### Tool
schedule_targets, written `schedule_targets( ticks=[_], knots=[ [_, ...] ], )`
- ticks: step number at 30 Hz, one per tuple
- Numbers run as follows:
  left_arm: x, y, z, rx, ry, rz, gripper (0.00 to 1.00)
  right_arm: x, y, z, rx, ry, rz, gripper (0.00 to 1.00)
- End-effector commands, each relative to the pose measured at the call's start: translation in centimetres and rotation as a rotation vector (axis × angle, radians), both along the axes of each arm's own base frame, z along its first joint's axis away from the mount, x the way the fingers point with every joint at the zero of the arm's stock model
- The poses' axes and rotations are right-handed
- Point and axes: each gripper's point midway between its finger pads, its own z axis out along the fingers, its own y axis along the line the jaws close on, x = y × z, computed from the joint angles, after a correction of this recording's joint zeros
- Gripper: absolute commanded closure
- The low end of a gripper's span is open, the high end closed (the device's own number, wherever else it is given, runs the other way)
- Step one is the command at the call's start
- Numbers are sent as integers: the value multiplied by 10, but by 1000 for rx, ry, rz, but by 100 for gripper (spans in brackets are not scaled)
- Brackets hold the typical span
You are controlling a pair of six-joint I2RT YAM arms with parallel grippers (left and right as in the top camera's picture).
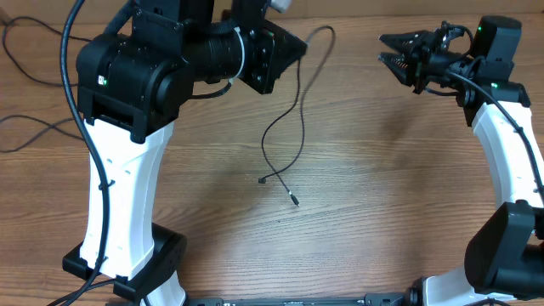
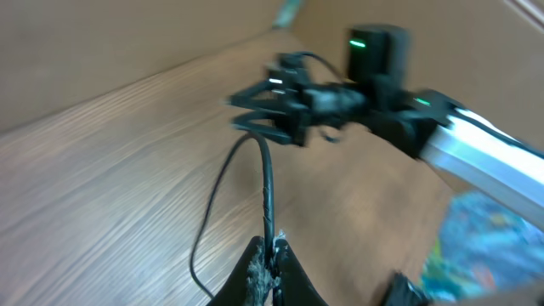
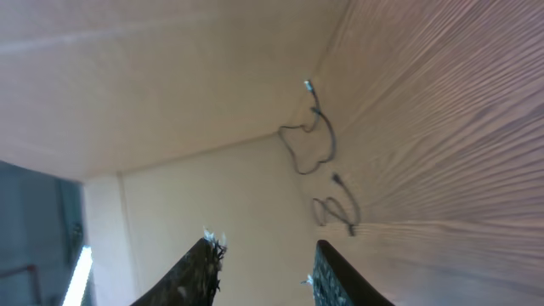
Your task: Untangle cables
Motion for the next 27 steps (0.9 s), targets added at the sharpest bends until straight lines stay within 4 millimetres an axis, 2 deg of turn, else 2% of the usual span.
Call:
schedule_targets(
  ticks=[1, 2, 3, 5, 9, 11, 13, 17, 22, 27],
  knots=[
    [29, 46, -3, -2, 95, 365, 96, -4, -4, -3, -179, -169, 63, 63],
    [32, 52, -4, -4, 111, 406, 96, -4, -5, -7, -206, -172, 64, 59],
    [43, 80, -12, -11, 173, 547, 96, -6, -12, -23, -294, -153, 49, 0],
    [47, 100, -18, -18, 216, 623, 96, -7, -21, -38, -371, -121, 28, 0],
    [52, 163, -35, -30, 339, 837, 96, -13, -51, -74, -550, 34, -74, 0],
    [46, 194, -47, -34, 423, 958, 96, -16, -66, -85, -622, 92, -123, 0],
    [46, 212, -50, -32, 434, 990, 96, -19, -75, -92, -666, 129, -150, 0],
    [46, 216, -49, -50, 443, 997, 96, -19, -86, -96, -719, 151, -189, 0],
    [43, 202, -48, -31, 429, 951, 96, -19, -86, -96, -718, 151, -188, 0],
    [27, 190, -32, -32, 374, 902, 96, -19, -86, -96, -719, 152, -188, 0]
  ],
)
